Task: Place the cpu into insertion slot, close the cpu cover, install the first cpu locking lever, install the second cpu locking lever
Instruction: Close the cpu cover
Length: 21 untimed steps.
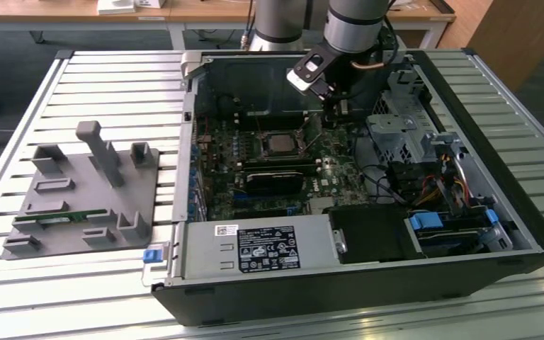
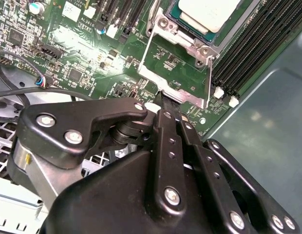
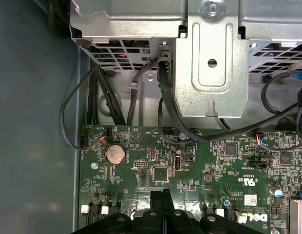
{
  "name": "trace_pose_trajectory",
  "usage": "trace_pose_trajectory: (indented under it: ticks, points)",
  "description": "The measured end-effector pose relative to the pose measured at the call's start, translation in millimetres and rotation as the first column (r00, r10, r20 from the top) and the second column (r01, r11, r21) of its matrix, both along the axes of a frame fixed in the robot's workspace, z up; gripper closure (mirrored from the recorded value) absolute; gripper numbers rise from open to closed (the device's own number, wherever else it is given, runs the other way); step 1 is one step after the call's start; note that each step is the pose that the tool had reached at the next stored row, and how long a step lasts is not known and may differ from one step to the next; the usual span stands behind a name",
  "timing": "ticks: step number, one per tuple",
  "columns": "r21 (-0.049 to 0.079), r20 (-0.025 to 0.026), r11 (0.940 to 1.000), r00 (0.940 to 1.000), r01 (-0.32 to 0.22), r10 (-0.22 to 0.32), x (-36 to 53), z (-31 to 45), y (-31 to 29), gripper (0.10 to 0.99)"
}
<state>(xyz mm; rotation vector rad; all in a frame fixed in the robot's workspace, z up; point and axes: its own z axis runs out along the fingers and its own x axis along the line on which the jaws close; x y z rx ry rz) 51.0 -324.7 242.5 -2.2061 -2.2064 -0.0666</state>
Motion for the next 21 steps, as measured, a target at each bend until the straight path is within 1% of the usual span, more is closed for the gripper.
trace_pose_trajectory:
  ticks: [21]
  points:
    - [0.000, 0.0000, 1.0000, 1.0000, 0.000, 0.000, -4.9, -0.4, 0.0, 0.980]
